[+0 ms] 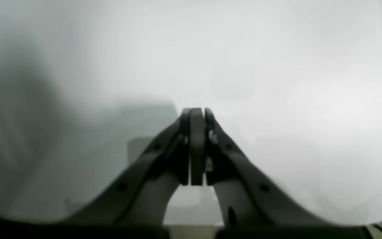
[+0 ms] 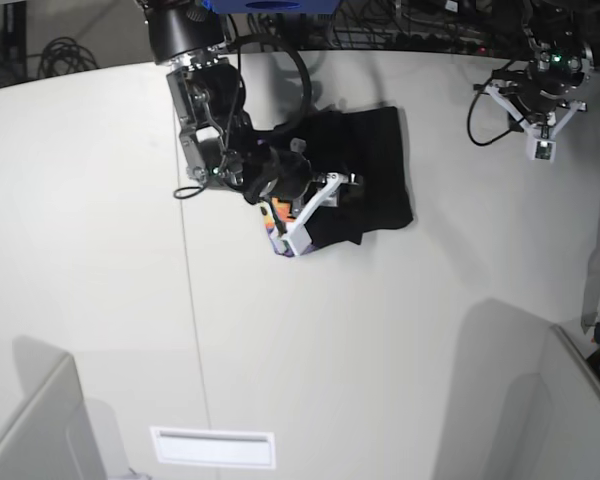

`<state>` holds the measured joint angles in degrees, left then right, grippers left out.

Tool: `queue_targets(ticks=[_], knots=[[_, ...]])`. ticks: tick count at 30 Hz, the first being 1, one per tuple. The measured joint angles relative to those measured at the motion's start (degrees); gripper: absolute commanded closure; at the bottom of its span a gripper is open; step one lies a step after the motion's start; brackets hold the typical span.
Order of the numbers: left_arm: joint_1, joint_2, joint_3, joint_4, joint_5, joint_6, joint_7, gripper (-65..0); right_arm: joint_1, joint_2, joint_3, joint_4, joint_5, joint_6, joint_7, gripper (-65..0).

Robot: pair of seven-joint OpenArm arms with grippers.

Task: Fold the T-shirt properly
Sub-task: 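Hold the bundle with the right gripper and flip it over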

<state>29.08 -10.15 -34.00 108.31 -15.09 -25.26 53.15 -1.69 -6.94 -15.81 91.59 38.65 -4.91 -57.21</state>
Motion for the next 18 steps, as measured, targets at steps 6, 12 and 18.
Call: queue_targets(ticks=[6, 12, 18], knots=[[-0.3, -0.3, -8.0, -0.4, 0.1, -2.2, 0.2, 0.0, 0.7, 0.1, -7.9, 2.4, 0.2, -0.7, 0.2, -34.2], [-2.0, -1.2, -8.0, -0.4, -0.4, -2.3, 4.0, 0.0, 3.9, 0.6, -14.3, 2.5, -0.6, -5.4, 0.3, -34.5], [-2.1, -1.1, -8.0, -0.4, -0.3, -2.3, 4.1, 0.0, 5.7, 0.6, -19.4, 2.6, 0.3, -5.6, 0.0, -34.2]])
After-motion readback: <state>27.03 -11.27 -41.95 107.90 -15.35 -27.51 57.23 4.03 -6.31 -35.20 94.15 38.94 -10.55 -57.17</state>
